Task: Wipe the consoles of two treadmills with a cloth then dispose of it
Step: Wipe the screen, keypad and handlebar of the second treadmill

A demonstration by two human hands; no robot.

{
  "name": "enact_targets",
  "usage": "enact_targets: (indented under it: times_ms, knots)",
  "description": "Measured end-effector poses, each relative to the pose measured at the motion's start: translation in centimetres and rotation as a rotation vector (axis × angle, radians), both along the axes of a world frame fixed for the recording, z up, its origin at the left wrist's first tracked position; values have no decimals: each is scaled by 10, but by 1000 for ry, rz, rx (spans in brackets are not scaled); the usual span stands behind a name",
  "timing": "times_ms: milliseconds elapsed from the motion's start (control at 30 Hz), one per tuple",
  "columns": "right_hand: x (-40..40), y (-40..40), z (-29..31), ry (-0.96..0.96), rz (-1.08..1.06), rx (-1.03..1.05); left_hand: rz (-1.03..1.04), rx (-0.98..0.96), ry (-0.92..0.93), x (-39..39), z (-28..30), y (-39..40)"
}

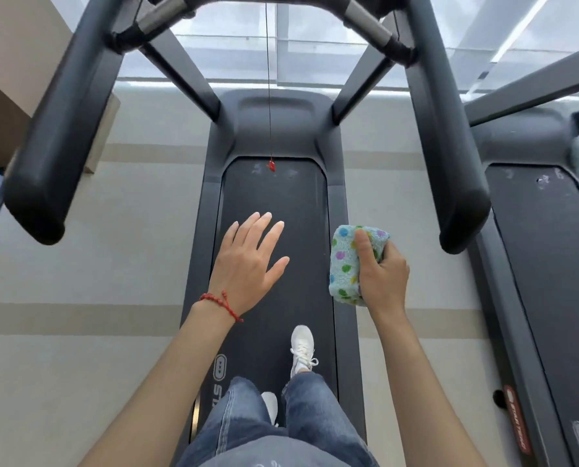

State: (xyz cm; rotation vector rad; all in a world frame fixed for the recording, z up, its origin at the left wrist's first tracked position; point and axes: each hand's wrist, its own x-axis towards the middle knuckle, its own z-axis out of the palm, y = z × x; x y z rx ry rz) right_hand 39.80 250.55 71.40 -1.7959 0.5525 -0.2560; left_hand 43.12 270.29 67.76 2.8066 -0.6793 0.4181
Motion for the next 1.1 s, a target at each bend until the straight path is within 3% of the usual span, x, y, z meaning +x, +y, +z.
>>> enact_targets:
  times_ms: [567,1100]
  knots:
    - [219,-18,38,-93,103,-3,84,-13,-138,199,37,-15]
    - [471,29,71,-151,27,-22,36,-40,-208,463,80,33]
